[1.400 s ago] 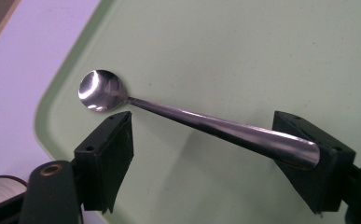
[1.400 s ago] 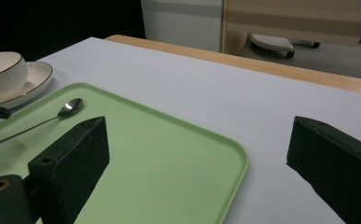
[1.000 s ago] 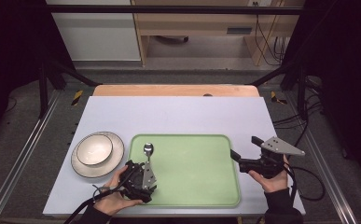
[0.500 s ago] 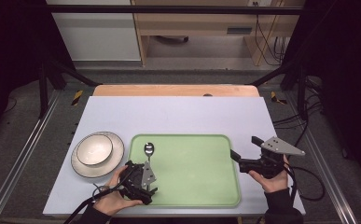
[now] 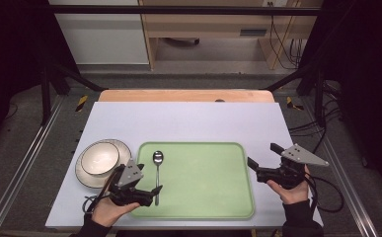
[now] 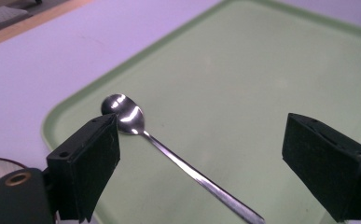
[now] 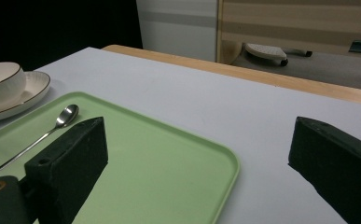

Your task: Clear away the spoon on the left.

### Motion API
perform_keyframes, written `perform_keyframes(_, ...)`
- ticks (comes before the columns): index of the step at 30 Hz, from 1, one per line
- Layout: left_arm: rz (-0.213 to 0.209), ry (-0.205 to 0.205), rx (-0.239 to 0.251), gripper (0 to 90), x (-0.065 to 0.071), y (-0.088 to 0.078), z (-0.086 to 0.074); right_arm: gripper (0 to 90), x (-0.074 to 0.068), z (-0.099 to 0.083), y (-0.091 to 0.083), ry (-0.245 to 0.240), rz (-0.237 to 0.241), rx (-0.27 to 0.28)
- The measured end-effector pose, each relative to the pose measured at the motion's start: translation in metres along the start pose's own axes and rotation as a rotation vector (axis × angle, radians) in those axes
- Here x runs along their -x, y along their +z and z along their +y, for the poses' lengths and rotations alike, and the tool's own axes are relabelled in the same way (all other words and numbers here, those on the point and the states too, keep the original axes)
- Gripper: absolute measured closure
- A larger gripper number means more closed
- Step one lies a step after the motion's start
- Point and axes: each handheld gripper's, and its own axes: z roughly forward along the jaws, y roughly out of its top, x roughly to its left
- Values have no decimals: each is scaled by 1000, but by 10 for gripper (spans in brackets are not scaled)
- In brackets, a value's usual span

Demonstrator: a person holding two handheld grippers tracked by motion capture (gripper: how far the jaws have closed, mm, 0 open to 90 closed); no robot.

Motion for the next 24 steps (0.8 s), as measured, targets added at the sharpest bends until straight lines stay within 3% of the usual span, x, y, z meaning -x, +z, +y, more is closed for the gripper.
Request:
perform_keyframes(3, 56, -15, 40, 98, -6, -9, -1, 47, 2, 0, -2, 1, -3, 4)
perform_keyframes(7, 85, -70, 115, 95, -15, -24, -4, 47, 3, 0, -4, 7, -10, 9)
perform_keyframes(10, 116, -84, 150, 88, -20, -34, -6, 47, 5, 0, -5, 3, -15, 13)
perform_keyframes(16, 152, -153, 188, 77, -33, -48, -16, 47, 6, 0, -6, 5, -22, 15)
perform_keyframes(24, 199, -189, 209, 73, -43, -56, -26, 46, 7, 0, -7, 2, -30, 17)
